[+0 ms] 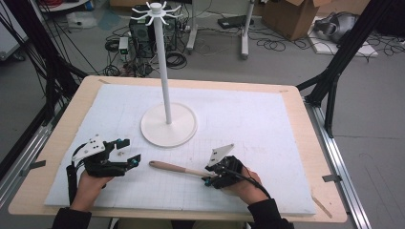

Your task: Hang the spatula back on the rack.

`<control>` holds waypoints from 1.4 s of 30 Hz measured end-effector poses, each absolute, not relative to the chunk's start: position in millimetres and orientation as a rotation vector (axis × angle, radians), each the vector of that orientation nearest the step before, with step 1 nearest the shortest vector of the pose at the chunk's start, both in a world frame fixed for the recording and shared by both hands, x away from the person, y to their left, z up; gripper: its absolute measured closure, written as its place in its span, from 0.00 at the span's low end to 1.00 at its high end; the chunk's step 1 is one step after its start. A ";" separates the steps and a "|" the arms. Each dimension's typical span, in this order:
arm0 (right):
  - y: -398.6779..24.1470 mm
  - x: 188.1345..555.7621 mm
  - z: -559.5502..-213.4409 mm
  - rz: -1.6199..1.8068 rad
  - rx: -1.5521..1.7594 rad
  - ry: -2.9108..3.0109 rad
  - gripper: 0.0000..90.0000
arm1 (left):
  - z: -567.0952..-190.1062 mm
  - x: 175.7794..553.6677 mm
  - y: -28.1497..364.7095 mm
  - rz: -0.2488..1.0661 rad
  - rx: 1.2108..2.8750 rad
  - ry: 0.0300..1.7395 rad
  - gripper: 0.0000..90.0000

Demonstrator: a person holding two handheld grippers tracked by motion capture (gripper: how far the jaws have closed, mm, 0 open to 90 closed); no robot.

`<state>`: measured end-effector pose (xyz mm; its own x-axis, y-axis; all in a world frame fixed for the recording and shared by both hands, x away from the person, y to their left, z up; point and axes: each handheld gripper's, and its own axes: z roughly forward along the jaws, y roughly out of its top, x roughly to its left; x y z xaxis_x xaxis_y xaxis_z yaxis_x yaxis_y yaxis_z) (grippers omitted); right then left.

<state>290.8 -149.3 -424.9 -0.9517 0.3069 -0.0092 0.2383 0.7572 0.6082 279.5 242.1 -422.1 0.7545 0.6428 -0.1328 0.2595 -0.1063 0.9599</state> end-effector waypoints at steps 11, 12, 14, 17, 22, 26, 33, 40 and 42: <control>-139.6 298.7 -426.4 0.893 0.402 2.913 0.82 | -423.9 279.7 234.6 0.359 1.716 0.709 0.24; -137.5 299.9 -425.7 0.875 0.383 2.921 0.85 | -424.1 279.9 234.2 0.357 1.715 0.710 0.24; -136.1 300.1 -424.6 0.853 0.369 2.925 0.86 | -424.0 280.0 233.7 0.356 1.718 0.712 0.24; -132.9 298.8 -422.7 0.821 0.345 2.924 0.87 | -423.7 279.6 232.4 0.351 1.718 0.706 0.25; -132.1 293.7 -418.3 0.897 0.332 2.887 0.87 | -422.3 278.2 230.9 0.352 1.715 0.708 0.25; -137.7 294.1 -411.1 0.993 0.367 2.855 0.87 | -420.0 275.5 230.1 0.348 1.678 0.716 0.26; -145.2 292.2 -398.3 1.163 0.447 2.676 0.87 | -417.7 275.9 217.4 0.326 1.648 0.740 0.25; -144.2 287.9 -392.4 1.316 0.511 2.497 0.87 | -404.2 288.5 197.0 0.209 1.615 0.732 0.23; -143.3 286.9 -391.6 1.334 0.509 2.478 0.87 | -397.7 292.1 189.0 0.209 1.625 0.723 0.24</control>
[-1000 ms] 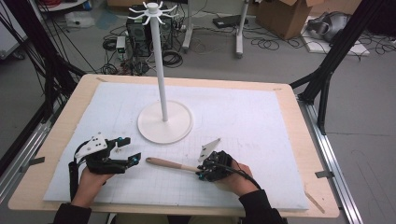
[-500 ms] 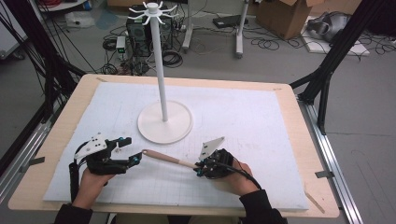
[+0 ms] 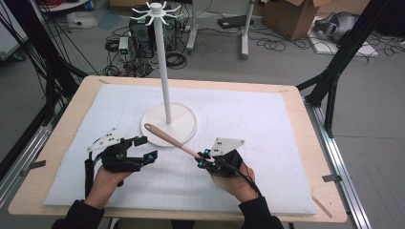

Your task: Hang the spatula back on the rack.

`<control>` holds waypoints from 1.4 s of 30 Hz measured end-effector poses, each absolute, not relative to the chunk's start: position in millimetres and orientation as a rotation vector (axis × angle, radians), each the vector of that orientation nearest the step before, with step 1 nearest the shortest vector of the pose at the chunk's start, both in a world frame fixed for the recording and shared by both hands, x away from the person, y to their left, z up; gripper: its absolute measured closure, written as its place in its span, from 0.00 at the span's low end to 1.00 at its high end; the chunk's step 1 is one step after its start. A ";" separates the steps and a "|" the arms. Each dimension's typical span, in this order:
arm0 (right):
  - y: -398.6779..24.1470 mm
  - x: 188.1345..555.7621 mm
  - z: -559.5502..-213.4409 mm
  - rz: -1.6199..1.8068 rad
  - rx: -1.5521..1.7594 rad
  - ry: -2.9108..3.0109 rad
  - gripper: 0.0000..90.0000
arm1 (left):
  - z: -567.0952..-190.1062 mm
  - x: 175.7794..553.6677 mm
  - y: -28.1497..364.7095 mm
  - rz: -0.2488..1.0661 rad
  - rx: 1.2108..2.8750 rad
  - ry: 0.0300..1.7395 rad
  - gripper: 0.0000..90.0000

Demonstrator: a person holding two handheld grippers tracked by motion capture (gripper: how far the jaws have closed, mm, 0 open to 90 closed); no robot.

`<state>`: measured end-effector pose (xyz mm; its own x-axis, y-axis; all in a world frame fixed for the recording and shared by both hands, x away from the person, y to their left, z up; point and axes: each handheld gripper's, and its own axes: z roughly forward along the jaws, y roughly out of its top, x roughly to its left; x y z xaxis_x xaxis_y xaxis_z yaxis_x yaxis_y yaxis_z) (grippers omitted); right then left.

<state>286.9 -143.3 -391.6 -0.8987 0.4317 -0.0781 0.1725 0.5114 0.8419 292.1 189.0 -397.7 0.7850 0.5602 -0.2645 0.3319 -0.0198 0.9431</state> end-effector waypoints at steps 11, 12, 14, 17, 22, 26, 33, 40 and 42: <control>-126.2 276.3 -392.5 1.398 0.591 2.306 0.87 | -370.4 310.9 155.6 0.181 1.600 0.721 0.43; -125.6 275.8 -392.7 1.396 0.599 2.290 0.87 | -366.2 313.2 152.2 0.188 1.597 0.736 0.45; -125.0 274.9 -392.7 1.392 0.618 2.274 0.87 | -364.7 314.2 150.6 0.191 1.593 0.743 0.50; -124.7 273.4 -392.4 1.372 0.631 2.261 0.87 | -360.8 317.2 148.0 0.187 1.589 0.772 0.56; -122.6 269.6 -390.1 1.347 0.629 2.231 0.87 | -355.1 320.0 143.7 0.171 1.567 0.785 0.59; -121.9 266.9 -388.2 1.350 0.625 2.216 0.87 | -350.2 320.7 143.0 0.163 1.552 0.766 0.66; -122.8 264.6 -385.7 1.376 0.612 2.212 0.87 | -342.4 316.9 142.6 0.084 1.512 0.695 0.76; -123.7 260.2 -375.1 1.437 0.592 2.174 0.86 | -322.7 310.0 136.3 0.045 1.473 0.571 0.82; -124.4 259.4 -372.3 1.451 0.583 2.164 0.86 | -317.7 309.0 134.8 0.043 1.473 0.548 0.82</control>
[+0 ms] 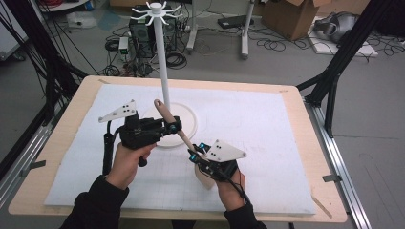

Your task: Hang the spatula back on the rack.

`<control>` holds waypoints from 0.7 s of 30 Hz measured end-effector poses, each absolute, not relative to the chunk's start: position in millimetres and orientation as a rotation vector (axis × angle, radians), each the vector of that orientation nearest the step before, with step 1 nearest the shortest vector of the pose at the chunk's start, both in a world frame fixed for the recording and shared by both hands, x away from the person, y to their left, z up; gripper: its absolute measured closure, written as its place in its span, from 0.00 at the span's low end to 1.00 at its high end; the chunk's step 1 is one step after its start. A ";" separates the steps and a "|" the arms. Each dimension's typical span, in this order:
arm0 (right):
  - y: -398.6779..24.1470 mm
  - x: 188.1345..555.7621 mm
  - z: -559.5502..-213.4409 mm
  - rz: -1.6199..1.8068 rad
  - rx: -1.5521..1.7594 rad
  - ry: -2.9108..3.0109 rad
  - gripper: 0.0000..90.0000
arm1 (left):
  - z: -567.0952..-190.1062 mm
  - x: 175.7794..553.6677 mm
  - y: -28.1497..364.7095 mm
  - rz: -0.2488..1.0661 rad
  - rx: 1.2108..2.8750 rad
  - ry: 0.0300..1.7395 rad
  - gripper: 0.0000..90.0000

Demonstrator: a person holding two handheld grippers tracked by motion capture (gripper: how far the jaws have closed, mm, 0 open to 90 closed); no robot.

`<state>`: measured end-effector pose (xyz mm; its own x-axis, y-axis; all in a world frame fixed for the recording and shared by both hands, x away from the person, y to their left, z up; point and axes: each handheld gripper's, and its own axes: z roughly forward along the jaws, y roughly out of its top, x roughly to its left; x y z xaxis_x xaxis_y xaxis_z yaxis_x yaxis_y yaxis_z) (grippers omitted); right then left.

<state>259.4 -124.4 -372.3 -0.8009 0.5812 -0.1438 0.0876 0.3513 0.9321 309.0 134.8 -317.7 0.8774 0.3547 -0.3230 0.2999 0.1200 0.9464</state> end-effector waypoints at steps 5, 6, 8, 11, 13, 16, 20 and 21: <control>-127.9 257.6 -366.9 1.484 0.554 2.153 0.86 | -307.7 306.7 133.5 0.042 1.471 0.475 0.82; -129.6 256.2 -364.5 1.506 0.530 2.153 0.85 | -306.5 306.4 133.6 0.041 1.470 0.466 0.82; -131.4 257.4 -362.1 1.516 0.478 2.163 0.83 | -303.4 306.0 132.8 0.034 1.475 0.445 0.82; -133.2 258.3 -360.0 1.535 0.445 2.183 0.77 | -299.7 305.8 130.6 0.041 1.510 0.402 0.82; -135.2 260.8 -358.4 1.574 0.405 2.215 0.71 | -298.4 305.6 129.2 0.034 1.540 0.363 0.83; -137.6 264.5 -357.5 1.612 0.303 2.285 0.67 | -297.7 304.1 127.5 -0.013 1.570 0.262 0.83; -134.8 268.8 -360.3 1.678 0.236 2.358 0.64 | -295.6 302.4 127.8 -0.027 1.586 0.192 0.83; -131.8 269.8 -361.8 1.695 0.211 2.385 0.64 | -295.2 301.8 127.5 -0.032 1.590 0.171 0.83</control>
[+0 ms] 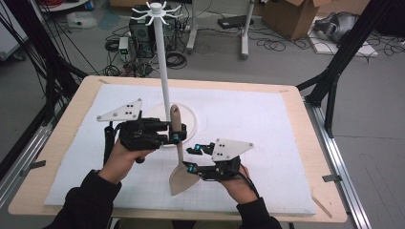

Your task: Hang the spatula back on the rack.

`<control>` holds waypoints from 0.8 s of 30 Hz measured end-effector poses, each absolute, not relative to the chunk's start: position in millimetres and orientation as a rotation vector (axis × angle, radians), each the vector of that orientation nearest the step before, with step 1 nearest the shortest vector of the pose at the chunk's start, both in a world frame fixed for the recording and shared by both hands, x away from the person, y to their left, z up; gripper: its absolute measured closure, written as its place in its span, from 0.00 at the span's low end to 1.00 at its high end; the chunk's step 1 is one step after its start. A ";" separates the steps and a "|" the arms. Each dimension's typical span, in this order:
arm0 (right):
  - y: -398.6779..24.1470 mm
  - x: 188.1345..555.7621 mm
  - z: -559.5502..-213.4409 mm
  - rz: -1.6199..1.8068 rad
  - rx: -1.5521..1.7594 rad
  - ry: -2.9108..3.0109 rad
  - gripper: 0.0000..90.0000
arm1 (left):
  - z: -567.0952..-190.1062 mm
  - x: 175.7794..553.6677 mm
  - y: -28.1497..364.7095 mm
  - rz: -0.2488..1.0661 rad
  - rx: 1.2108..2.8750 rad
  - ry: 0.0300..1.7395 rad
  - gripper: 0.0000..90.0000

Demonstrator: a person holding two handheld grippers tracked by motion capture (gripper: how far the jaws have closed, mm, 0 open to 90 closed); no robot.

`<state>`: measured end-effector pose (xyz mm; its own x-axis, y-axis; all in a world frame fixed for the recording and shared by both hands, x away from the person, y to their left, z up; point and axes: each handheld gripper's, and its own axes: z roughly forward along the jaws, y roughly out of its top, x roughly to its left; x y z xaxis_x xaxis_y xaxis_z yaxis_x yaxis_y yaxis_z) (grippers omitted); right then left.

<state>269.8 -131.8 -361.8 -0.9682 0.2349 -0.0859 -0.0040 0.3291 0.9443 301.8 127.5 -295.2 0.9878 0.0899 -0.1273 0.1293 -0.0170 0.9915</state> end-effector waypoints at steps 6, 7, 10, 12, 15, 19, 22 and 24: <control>-116.9 275.1 -366.0 1.779 0.141 2.438 0.84 | -289.4 295.9 124.7 -0.057 1.572 0.091 0.83; -115.0 274.9 -364.8 1.793 0.141 2.422 0.87 | -287.9 295.1 125.2 -0.039 1.574 0.083 0.83; -112.9 272.7 -363.5 1.775 0.203 2.392 0.87 | -285.8 292.3 125.5 0.004 1.576 0.110 0.82; -112.0 272.1 -363.4 1.760 0.230 2.376 0.88 | -285.7 289.2 124.9 0.084 1.580 0.163 0.82; -109.1 272.2 -364.7 1.695 0.403 2.321 0.88 | -287.0 285.0 122.3 0.241 1.582 0.290 0.70; -107.0 271.1 -365.3 1.646 0.480 2.294 0.88 | -292.4 286.6 118.9 0.262 1.574 0.340 0.73; -106.3 270.3 -366.5 1.610 0.537 2.265 0.87 | -292.9 289.6 117.3 0.235 1.573 0.341 0.83; -106.9 268.5 -365.8 1.607 0.545 2.249 0.87 | -291.7 290.6 116.7 0.218 1.569 0.339 0.83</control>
